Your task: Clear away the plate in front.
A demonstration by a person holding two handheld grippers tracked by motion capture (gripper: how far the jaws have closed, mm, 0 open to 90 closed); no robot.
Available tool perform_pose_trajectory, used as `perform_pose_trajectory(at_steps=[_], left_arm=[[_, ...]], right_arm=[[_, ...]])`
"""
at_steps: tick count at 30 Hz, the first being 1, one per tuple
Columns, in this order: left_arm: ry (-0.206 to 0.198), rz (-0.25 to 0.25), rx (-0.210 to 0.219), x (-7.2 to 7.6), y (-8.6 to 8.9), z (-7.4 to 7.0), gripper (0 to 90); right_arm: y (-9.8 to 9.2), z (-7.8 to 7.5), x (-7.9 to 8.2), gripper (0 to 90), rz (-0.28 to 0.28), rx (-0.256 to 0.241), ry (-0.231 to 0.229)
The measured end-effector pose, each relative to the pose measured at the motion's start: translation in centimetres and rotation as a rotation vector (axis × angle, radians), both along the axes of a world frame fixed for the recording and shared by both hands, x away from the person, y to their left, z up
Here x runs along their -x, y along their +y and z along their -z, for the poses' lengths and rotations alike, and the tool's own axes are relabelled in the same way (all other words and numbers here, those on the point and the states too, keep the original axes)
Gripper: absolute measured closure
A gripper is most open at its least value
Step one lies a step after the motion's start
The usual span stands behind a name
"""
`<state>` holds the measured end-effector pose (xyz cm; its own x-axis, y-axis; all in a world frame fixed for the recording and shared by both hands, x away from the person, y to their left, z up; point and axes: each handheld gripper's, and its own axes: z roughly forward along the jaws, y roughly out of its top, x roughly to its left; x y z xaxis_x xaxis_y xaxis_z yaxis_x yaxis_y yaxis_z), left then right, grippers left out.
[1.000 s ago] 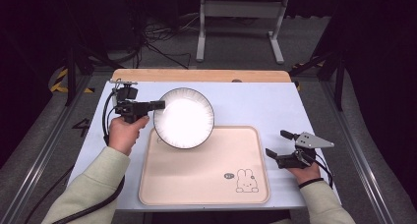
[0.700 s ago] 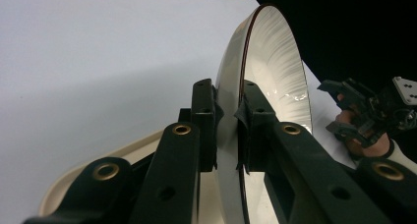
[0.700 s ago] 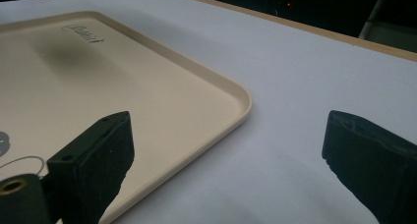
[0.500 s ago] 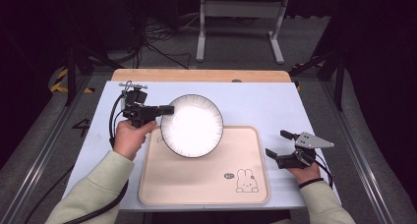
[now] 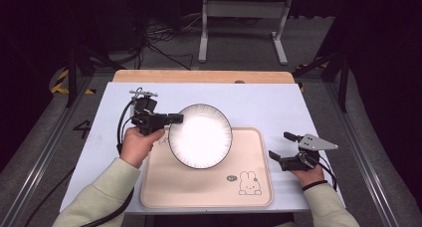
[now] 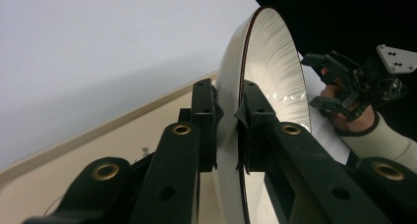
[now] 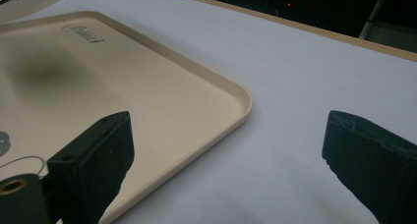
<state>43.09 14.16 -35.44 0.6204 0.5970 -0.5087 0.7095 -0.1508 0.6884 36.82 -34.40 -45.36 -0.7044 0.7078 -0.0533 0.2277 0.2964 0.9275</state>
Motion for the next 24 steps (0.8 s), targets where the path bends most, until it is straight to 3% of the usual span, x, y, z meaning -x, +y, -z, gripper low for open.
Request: perform_pose_trajectory(at_steps=[10, 20, 24], left_arm=[[0.044, 0.023, -0.002, 0.3, -0.8, 2.2, 80.0], [0.075, 0.055, -0.006, 0.6, -1.4, 3.2, 79.9], [0.109, 0.061, 0.001, 0.6, -1.4, 3.9, 79.5]], right_arm=[[0.0, 0.0, 0.0, 5.9, 0.0, 0.0, 0.0], [0.0, 0.0, 0.0, 5.9, 0.0, 0.001, 0.0], [0.0, 0.0, 0.0, 5.9, 0.0, 0.001, 0.0]])
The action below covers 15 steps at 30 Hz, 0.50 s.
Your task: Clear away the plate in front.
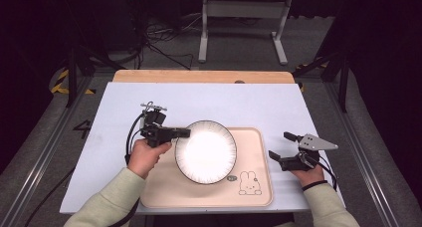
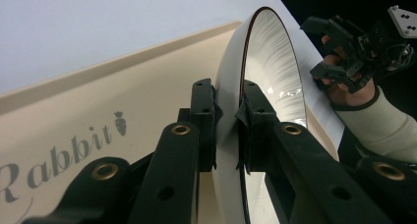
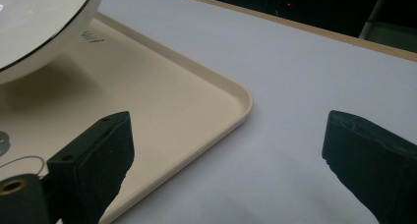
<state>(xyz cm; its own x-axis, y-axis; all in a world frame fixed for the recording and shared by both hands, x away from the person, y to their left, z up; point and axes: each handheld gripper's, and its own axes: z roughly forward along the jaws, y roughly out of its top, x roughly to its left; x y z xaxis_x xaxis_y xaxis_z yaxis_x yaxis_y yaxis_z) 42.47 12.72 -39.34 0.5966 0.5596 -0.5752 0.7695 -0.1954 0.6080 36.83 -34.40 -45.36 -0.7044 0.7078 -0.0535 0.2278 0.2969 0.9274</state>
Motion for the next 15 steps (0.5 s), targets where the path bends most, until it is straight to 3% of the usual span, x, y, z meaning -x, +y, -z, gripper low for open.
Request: perform_pose_trajectory(at_steps=[5, 15], left_arm=[[0.014, 0.009, -0.011, 0.1, -0.2, 0.5, 79.4], [0.049, 0.013, 0.011, 0.3, -0.2, 1.4, 79.3]], right_arm=[[0.0, 0.0, 0.0, 5.9, 0.001, -0.001, 0.001], [0.0, 0.0, 0.0, 5.9, 0.002, -0.002, 0.002]])
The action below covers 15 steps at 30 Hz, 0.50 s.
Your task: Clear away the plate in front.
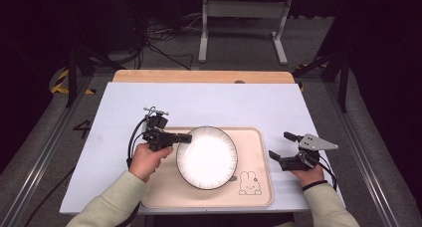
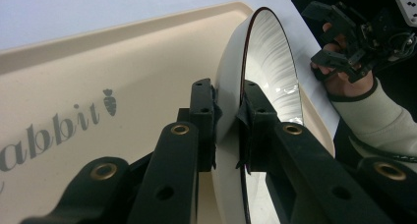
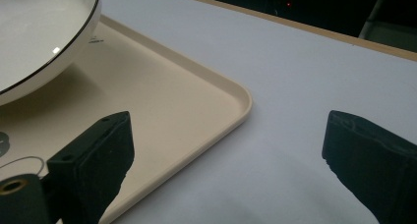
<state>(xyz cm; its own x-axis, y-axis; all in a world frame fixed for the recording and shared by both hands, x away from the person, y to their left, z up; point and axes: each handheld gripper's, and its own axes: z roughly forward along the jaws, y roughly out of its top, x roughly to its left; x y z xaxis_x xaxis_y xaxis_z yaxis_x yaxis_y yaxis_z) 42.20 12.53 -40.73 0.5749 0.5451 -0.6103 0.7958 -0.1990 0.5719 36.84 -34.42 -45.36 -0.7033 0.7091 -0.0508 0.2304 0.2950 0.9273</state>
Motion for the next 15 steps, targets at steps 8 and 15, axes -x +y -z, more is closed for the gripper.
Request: perform_pose_trajectory(at_steps=[8, 15], left_arm=[[0.024, 0.006, -0.006, 0.1, -0.3, 0.8, 79.1], [0.036, 0.013, -0.012, 0.1, -0.6, 1.3, 79.2]], right_arm=[[0.0, 0.0, 0.0, 5.9, 0.001, -0.001, 0.001], [0.0, 0.0, 0.0, 5.9, 0.0, 0.0, 0.0]])
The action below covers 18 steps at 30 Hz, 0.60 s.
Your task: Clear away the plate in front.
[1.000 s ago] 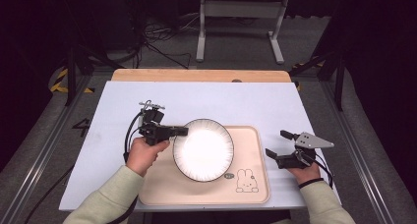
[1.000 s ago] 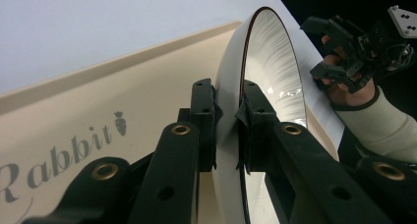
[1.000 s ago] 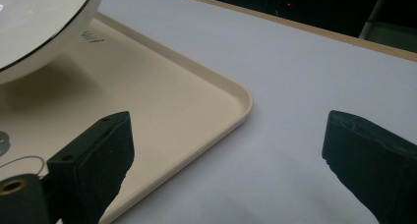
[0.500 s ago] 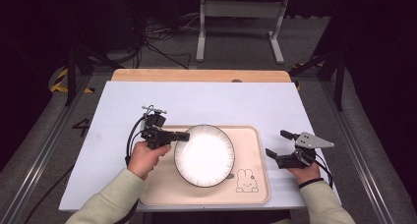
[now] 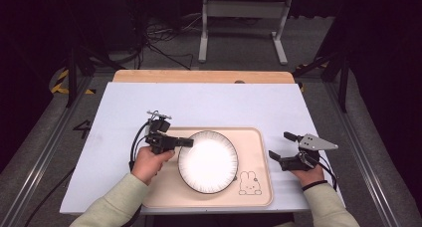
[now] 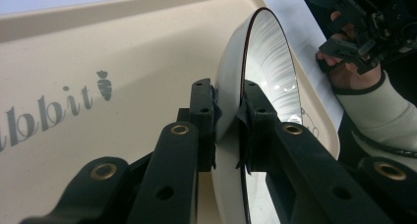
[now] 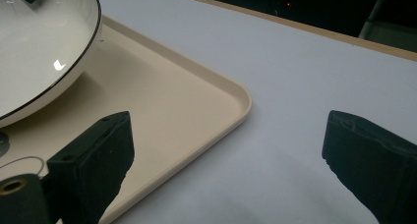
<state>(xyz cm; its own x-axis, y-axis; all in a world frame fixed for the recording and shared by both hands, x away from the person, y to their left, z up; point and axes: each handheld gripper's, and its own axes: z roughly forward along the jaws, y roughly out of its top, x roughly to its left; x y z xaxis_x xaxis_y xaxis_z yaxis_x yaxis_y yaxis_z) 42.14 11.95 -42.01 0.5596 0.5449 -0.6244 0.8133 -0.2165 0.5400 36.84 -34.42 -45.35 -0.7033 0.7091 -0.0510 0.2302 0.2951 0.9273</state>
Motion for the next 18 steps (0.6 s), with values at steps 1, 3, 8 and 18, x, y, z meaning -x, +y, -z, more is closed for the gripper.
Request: perform_pose_trajectory(at_steps=[1, 3, 8, 18], left_arm=[[0.005, -0.007, 0.003, 0.0, 0.0, 0.1, 79.1], [0.015, -0.01, 0.007, 0.0, 0.0, 0.2, 79.2], [0.023, -0.015, 0.005, -0.1, 0.1, 0.5, 79.4], [0.09, -0.025, -0.002, -0.8, 0.0, 2.0, 81.1]], right_arm=[[0.0, 0.0, 0.0, 5.9, 0.001, 0.0, 0.0], [0.0, 0.0, 0.0, 5.9, 0.001, 0.0, 0.0], [0.0, 0.0, 0.0, 5.9, 0.0, -0.001, 0.0], [0.0, 0.0, 0.0, 5.9, 0.0, 0.002, -0.002]])
